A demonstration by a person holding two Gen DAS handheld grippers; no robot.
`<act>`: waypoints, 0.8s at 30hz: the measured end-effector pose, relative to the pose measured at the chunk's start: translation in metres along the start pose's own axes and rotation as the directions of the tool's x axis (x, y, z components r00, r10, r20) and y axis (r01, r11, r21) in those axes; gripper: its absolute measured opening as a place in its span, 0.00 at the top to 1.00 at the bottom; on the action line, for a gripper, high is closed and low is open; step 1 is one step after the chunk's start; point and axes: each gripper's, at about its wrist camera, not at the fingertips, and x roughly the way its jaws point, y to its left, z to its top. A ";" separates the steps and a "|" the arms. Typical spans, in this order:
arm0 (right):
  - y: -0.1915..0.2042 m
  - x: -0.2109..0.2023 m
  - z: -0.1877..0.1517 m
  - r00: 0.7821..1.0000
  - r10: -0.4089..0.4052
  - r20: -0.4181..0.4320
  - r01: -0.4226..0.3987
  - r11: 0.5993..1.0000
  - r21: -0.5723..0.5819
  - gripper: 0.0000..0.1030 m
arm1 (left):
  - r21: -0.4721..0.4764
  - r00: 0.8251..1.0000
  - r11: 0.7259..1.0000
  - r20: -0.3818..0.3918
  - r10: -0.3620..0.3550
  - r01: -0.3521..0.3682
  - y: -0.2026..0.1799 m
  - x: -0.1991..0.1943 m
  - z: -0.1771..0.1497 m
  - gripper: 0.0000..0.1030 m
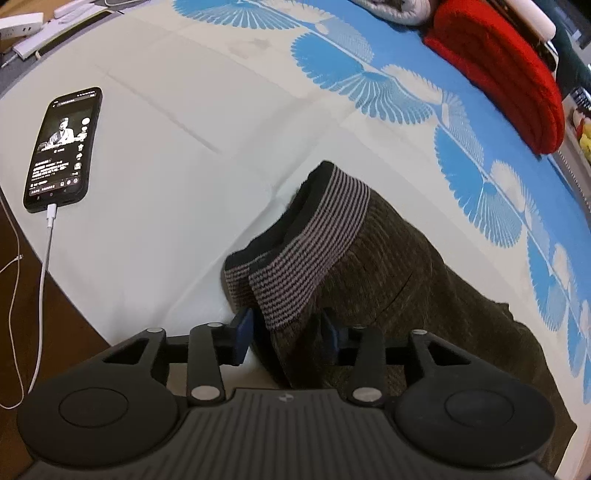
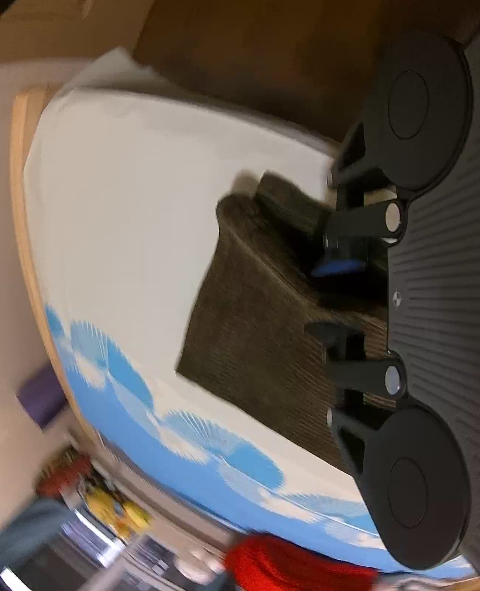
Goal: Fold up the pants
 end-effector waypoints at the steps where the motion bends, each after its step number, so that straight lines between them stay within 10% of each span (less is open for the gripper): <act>1: -0.003 0.004 0.000 1.000 -0.013 -0.001 0.013 1.000 0.027 0.67 | -0.001 1.000 1.000 0.002 0.002 -0.002 0.001 0.001 0.001 0.56; 4: -0.002 0.008 -0.001 1.000 -0.020 0.012 0.020 1.000 0.006 0.91 | 0.004 1.000 1.000 -0.008 0.021 -0.021 0.002 0.005 0.004 0.66; 5: 0.003 0.005 0.000 0.999 -0.021 0.035 0.023 0.999 -0.030 0.91 | 0.007 1.000 1.000 -0.011 0.009 -0.009 0.003 0.006 0.005 0.79; 10: 0.035 -0.040 -0.001 0.966 0.105 0.236 -0.055 0.977 -0.208 0.94 | 0.096 0.991 0.995 0.128 -0.024 0.012 -0.005 -0.025 0.002 0.82; 13: 0.029 -0.015 0.001 0.989 -0.082 0.126 0.101 0.983 -0.155 0.94 | 0.111 0.997 0.991 0.032 0.070 -0.073 0.000 -0.007 0.000 0.81; 16: 0.022 0.018 0.001 0.963 -0.270 0.002 0.267 0.953 -0.143 0.92 | 0.073 0.994 0.993 -0.051 0.099 -0.095 0.010 0.007 0.003 0.68; 20: 0.035 0.007 -0.002 0.946 -0.304 0.111 0.321 0.929 -0.187 0.88 | 0.064 0.992 0.993 0.087 0.095 -0.101 0.009 -0.016 0.008 0.54; 24: 0.049 -0.017 -0.003 0.885 -0.322 0.336 0.408 0.884 -0.228 0.87 | 0.168 0.962 0.979 0.265 0.067 -0.114 -0.014 -0.037 0.009 0.54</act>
